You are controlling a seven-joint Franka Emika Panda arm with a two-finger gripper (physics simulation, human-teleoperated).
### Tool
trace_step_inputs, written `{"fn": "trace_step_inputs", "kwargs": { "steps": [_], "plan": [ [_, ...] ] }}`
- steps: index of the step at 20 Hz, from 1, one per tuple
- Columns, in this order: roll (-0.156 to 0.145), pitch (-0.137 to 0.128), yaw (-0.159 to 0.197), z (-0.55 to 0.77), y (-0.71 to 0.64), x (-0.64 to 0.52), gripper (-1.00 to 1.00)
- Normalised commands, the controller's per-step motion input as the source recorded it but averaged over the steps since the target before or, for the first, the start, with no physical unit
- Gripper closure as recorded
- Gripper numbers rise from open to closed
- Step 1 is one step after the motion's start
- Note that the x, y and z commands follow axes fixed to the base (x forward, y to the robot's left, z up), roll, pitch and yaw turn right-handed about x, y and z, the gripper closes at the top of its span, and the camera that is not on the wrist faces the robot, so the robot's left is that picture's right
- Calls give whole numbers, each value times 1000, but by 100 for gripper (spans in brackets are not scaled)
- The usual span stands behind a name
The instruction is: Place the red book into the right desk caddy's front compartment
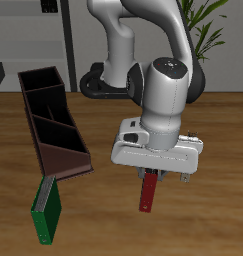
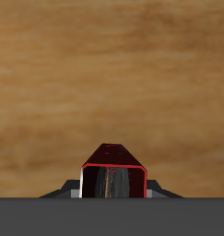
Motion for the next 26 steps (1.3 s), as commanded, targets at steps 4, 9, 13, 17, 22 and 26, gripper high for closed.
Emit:
{"fn": "trace_step_inputs", "kwargs": {
  "steps": [4, 9, 13, 17, 22, 26],
  "plan": [
    [-6, -67, 32, 538, -87, -178, 100],
    [-11, -111, 66, 1045, -257, -495, 100],
    [-6, -58, 59, 467, -175, -302, 100],
    [-7, -39, 70, 520, -188, -527, 100],
    [10, -43, 56, 348, -144, -567, 100],
    [6, -42, 46, 260, -82, -583, 100]
  ]
}}
